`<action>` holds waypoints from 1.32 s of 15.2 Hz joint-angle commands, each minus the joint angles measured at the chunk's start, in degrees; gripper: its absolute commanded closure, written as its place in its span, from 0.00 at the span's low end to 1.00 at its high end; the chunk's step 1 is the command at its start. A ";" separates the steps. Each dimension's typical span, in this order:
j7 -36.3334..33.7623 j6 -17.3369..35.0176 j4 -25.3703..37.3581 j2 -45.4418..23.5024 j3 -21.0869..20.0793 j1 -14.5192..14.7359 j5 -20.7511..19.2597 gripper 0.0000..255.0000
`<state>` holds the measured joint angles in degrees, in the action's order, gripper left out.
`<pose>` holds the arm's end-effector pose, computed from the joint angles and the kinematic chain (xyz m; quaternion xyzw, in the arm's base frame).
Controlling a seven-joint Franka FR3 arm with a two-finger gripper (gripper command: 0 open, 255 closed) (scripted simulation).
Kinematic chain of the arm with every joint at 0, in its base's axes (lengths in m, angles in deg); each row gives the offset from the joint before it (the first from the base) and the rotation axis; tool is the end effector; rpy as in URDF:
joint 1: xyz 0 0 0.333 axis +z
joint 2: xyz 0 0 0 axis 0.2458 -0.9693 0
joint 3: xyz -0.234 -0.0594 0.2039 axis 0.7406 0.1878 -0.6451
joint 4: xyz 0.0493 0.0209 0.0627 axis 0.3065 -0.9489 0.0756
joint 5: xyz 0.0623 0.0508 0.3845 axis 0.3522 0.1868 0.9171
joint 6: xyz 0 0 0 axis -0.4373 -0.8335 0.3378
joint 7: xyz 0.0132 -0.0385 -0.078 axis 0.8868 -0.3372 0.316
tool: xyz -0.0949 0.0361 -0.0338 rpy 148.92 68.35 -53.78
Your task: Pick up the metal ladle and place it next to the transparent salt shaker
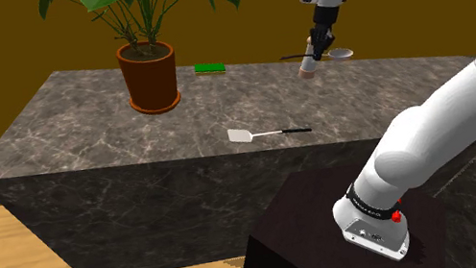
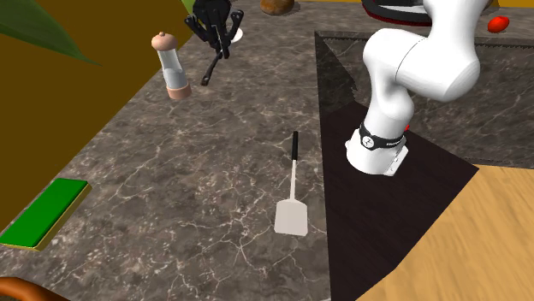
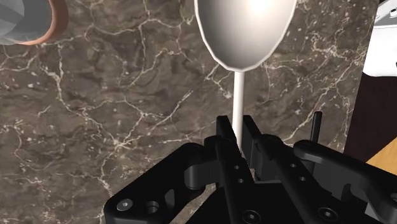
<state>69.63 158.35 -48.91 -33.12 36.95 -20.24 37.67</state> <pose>0.3543 -0.3093 0.5050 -0.9210 -0.3858 0.0320 0.0430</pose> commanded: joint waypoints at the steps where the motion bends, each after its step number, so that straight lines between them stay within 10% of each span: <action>1: 0.13 1.59 -1.15 -0.44 0.28 -0.02 0.07 1.00; 20: 1.56 16.83 -11.60 -5.70 2.64 0.00 1.36 1.00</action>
<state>71.08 174.19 -59.68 -38.68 39.44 -20.17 39.07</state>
